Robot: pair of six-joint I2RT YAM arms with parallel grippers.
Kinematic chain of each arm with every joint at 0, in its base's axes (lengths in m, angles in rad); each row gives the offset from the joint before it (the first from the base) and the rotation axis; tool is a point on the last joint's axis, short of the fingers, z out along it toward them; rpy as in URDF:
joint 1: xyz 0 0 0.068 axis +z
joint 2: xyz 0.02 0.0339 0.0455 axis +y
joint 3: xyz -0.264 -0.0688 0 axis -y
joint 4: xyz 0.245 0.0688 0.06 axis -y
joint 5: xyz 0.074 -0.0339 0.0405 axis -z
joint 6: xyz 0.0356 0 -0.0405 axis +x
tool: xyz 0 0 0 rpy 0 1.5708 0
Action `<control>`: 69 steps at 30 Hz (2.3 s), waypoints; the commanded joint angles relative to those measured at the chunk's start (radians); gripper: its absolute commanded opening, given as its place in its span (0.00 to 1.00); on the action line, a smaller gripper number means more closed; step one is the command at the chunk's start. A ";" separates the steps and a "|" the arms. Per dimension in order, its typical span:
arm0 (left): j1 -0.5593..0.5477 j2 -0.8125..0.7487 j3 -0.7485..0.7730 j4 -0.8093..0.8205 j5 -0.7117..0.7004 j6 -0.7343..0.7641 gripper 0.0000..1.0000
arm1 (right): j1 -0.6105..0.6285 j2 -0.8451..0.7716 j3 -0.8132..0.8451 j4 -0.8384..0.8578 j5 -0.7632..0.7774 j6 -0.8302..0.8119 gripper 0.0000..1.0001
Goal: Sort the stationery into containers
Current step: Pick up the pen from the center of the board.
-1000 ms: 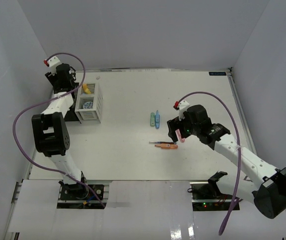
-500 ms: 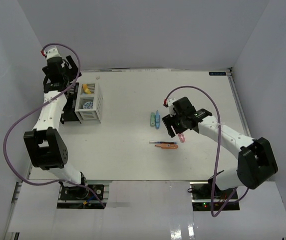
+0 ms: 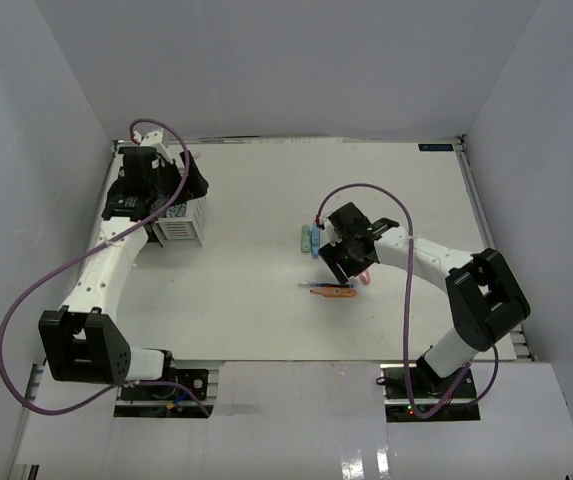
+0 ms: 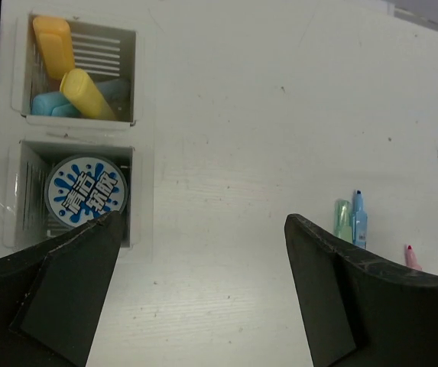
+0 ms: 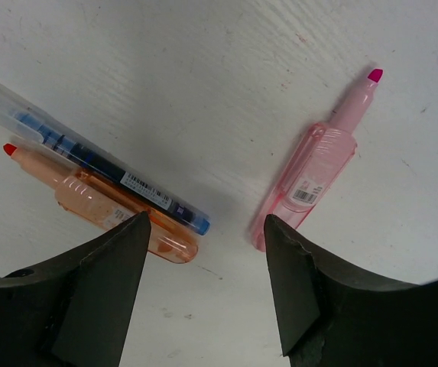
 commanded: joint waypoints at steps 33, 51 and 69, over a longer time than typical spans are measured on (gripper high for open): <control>-0.025 0.015 0.030 -0.026 0.037 0.002 0.98 | 0.079 0.130 -0.001 0.057 -0.009 -0.021 0.52; -0.029 0.017 0.022 -0.027 0.043 -0.006 0.98 | 0.079 0.238 0.108 0.061 -0.065 -0.130 0.25; -0.101 -0.005 -0.001 0.127 0.472 -0.348 0.98 | 0.079 -0.089 0.212 0.141 -0.164 -0.187 0.08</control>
